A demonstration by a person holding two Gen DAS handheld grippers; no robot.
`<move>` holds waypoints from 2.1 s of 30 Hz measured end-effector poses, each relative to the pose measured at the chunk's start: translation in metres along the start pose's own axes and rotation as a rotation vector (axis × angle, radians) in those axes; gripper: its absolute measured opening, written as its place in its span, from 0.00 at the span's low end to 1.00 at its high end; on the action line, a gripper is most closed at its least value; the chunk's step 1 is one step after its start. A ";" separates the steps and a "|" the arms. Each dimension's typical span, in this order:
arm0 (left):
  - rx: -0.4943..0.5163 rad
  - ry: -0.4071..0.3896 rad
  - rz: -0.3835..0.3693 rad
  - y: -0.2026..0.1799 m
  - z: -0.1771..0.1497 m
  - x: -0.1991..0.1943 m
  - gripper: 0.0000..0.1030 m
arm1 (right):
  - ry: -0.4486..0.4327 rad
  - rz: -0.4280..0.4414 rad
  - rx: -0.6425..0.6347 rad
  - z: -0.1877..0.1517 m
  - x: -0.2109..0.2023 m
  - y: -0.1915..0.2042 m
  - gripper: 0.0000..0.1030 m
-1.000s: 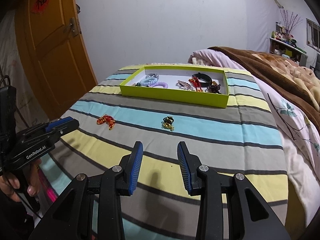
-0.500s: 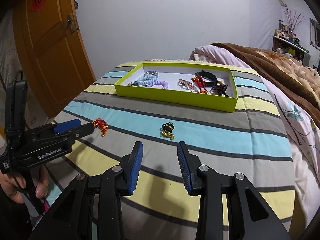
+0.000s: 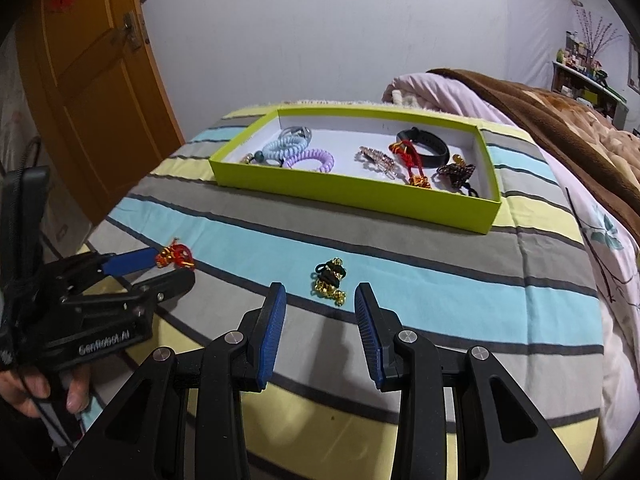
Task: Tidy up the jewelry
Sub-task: 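Grasp the red knotted cord with the left tool while the right tool grasps the gold bell charm, then carry the red cord with the left tool while the right tool carries the gold charm to the box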
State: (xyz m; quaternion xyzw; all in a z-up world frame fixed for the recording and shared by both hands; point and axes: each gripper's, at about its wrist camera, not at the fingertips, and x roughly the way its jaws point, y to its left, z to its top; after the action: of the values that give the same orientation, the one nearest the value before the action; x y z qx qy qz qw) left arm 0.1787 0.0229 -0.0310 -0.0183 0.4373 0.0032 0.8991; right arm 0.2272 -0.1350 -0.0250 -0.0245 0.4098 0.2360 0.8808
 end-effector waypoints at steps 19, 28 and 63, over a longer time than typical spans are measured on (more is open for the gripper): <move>-0.009 -0.033 -0.047 0.014 -0.002 -0.009 0.00 | 0.070 -0.031 0.034 0.007 0.028 -0.008 0.15; -0.010 -0.055 -0.077 0.015 -0.007 -0.018 0.00 | 0.062 -0.014 0.043 0.001 0.021 -0.008 0.14; 0.043 -0.048 -0.102 -0.003 0.003 -0.014 0.15 | 0.024 0.008 0.060 -0.007 -0.002 -0.007 0.14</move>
State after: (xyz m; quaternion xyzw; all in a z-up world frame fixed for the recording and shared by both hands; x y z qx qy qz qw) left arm 0.1720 0.0202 -0.0180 -0.0209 0.4140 -0.0516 0.9086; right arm 0.2248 -0.1439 -0.0291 0.0008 0.4272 0.2270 0.8752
